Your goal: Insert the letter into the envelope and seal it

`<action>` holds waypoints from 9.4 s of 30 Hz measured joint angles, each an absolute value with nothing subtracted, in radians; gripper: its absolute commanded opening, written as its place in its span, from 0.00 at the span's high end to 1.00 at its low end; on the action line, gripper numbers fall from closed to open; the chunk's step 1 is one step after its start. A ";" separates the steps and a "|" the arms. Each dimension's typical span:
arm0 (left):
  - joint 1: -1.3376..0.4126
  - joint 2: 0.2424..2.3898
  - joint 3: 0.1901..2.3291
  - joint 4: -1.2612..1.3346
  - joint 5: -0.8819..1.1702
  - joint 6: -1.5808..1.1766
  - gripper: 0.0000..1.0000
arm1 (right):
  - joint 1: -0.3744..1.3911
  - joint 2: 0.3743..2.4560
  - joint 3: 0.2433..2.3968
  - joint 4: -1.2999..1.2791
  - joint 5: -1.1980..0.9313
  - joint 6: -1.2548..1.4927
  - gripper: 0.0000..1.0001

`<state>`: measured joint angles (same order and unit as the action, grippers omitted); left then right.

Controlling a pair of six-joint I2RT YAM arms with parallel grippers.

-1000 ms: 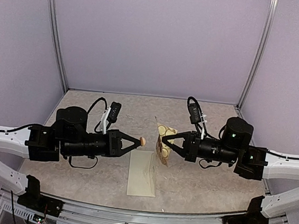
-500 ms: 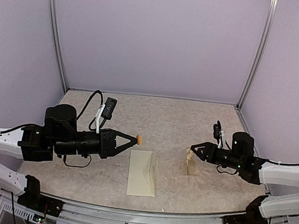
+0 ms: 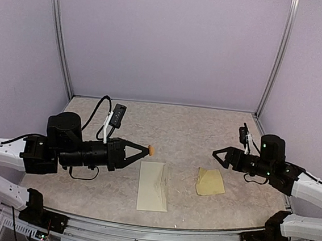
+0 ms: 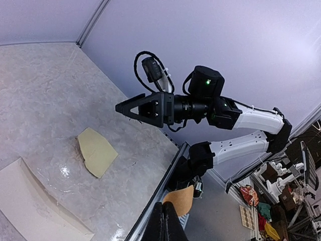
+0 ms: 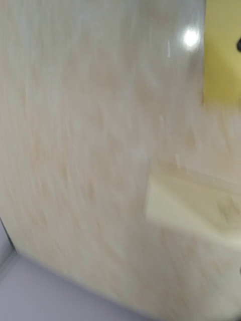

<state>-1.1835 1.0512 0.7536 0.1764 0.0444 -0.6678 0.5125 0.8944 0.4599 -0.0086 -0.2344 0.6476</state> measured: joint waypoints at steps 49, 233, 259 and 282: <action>-1.219 1.083 0.753 0.224 0.025 -0.676 1.00 | 1.084 1.259 0.836 0.410 -0.494 0.656 1.00; -0.955 1.423 0.433 0.171 0.057 -0.912 0.73 | 1.253 2.058 1.233 -0.021 -0.237 0.386 0.85; -0.981 1.525 0.486 0.276 0.062 -0.840 0.73 | 1.232 1.680 0.968 0.109 -0.242 0.473 0.37; -1.002 1.230 0.398 0.144 -0.071 -0.865 0.79 | 1.221 1.774 1.016 0.069 -0.131 0.494 0.89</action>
